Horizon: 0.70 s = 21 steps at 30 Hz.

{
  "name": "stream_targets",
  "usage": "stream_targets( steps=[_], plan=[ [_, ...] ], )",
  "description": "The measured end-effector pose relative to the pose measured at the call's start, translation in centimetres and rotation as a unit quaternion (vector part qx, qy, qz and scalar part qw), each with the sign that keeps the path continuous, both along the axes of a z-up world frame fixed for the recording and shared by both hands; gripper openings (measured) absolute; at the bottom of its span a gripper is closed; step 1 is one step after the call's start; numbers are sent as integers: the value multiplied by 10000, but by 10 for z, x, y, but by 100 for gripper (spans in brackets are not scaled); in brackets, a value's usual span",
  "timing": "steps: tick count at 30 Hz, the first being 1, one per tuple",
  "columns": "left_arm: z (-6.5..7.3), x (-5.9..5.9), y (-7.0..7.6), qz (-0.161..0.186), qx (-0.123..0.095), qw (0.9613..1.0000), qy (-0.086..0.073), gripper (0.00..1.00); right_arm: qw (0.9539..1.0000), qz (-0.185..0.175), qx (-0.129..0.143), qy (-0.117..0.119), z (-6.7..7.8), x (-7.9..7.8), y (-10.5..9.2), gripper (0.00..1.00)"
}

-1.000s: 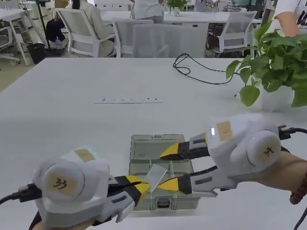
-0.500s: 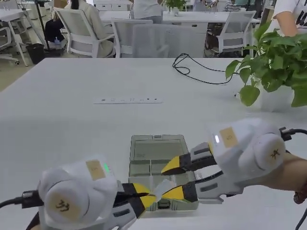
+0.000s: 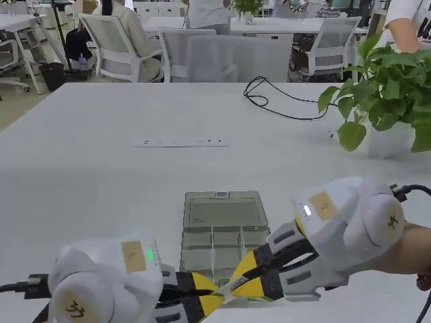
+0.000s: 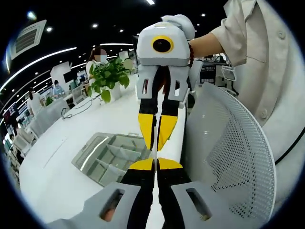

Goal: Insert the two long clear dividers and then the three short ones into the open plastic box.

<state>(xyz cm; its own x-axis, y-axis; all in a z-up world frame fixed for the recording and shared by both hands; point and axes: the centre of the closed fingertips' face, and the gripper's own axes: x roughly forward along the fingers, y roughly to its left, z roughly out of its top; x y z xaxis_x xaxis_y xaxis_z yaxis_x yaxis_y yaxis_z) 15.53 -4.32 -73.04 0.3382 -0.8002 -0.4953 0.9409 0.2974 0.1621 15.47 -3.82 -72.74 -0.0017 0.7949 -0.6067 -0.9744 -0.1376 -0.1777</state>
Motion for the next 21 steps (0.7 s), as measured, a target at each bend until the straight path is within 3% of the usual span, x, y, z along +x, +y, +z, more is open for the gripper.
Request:
stream_targets(
  steps=[4, 9, 15, 21],
  plan=[
    [-1, -1, 0, 12, -41, 10000, 84, 0, 9999, 83, -33, 113, -2, -5, -1, 3],
    [-2, 1, 0, 93, -75, 9999, 108, 0, 9999, 78, -94, 61, -3, -3, -1, 3],
    [0, 7, 2, 282, -176, 9994, 97, 2, 9999, -43, -122, 0, -1, 1, -2, 2],
    [-2, 10, 7, 486, -253, 9984, 104, 10, 9994, -294, -199, 18, 1, 9, -7, 2]
  ],
)
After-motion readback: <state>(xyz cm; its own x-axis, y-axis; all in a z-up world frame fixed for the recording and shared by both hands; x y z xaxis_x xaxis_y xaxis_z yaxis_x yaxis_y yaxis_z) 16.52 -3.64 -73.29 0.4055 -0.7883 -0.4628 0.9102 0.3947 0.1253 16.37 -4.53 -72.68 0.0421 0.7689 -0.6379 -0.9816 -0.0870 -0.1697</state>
